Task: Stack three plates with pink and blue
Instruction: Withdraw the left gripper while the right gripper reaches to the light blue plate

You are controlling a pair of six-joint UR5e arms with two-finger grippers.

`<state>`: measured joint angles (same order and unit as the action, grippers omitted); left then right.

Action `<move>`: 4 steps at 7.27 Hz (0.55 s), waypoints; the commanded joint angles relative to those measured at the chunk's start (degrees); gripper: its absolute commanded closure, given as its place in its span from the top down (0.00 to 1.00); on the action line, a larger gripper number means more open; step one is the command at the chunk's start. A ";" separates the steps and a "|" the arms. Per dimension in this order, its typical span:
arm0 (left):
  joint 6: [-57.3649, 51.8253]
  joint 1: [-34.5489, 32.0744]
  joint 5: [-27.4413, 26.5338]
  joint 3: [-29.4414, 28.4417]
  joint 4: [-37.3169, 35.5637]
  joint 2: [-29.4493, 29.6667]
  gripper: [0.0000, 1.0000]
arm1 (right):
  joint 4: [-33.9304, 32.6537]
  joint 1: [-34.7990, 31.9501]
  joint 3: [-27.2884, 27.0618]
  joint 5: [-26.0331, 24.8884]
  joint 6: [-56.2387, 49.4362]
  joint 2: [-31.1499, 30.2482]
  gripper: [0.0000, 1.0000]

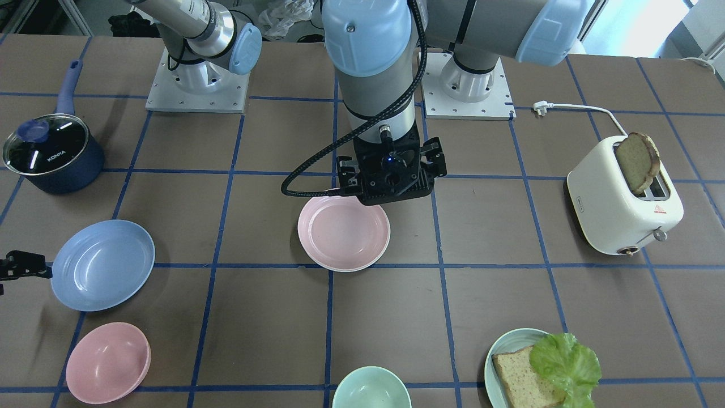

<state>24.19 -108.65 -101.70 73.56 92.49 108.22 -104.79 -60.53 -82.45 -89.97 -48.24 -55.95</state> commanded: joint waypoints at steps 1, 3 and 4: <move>-5.87 3.43 0.44 0.00 1.37 -2.82 1.00 | -0.24 0.41 -1.57 -0.03 -0.28 1.29 0.77; -9.07 5.64 0.88 0.00 2.17 -5.20 1.00 | -0.60 0.59 -2.19 0.06 -0.98 1.29 0.61; -10.98 6.95 1.50 0.00 2.43 -6.17 1.00 | -0.68 0.59 -2.98 0.06 -1.07 1.37 0.56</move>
<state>15.24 -103.19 -100.79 73.56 94.60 103.32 -105.36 -59.99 -84.68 -89.93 -49.06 -54.66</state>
